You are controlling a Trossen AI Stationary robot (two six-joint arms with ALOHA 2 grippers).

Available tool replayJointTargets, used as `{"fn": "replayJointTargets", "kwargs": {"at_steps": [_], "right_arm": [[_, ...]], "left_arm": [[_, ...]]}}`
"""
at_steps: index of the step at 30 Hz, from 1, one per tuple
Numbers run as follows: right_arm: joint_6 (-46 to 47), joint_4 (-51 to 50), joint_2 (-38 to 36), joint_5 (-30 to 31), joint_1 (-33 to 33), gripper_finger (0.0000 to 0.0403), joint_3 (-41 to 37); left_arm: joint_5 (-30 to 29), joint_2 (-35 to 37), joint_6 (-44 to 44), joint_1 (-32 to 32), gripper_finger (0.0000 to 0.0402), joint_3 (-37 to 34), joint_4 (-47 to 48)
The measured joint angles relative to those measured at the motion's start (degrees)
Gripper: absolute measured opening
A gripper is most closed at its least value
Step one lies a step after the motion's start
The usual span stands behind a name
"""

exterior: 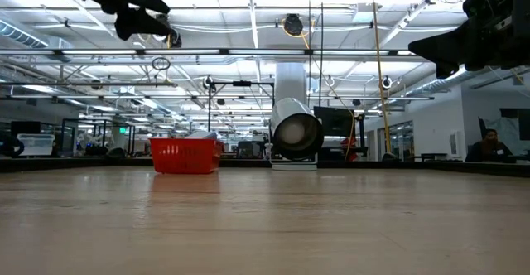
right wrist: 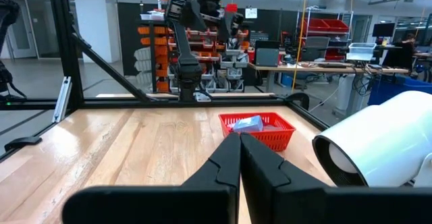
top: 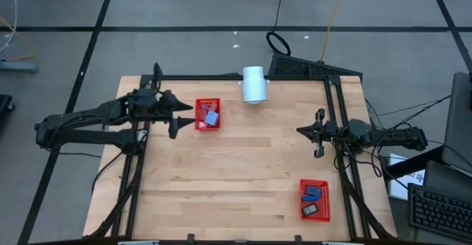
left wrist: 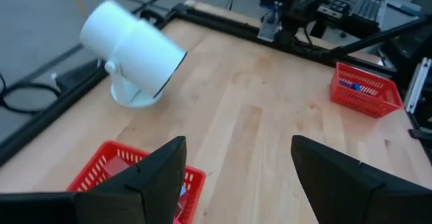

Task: Pick & Place Office items
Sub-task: Return to Home Position

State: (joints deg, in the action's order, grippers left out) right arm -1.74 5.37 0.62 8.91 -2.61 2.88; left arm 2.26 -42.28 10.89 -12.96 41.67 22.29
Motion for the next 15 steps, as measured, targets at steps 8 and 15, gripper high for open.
{"fn": "replayJointTargets", "kwargs": {"at_steps": [8,15], "right_arm": [[0.02,0.0,0.0,0.0,-0.02,0.0,0.0],[0.0,0.0,-0.02,0.0,-0.02,0.0,0.02]], "left_arm": [[-3.88,5.37,-2.98,5.27,0.0271,-0.01,0.07],[-3.51,10.23,-6.52,10.13,0.0271,-3.93,-7.45]]}}
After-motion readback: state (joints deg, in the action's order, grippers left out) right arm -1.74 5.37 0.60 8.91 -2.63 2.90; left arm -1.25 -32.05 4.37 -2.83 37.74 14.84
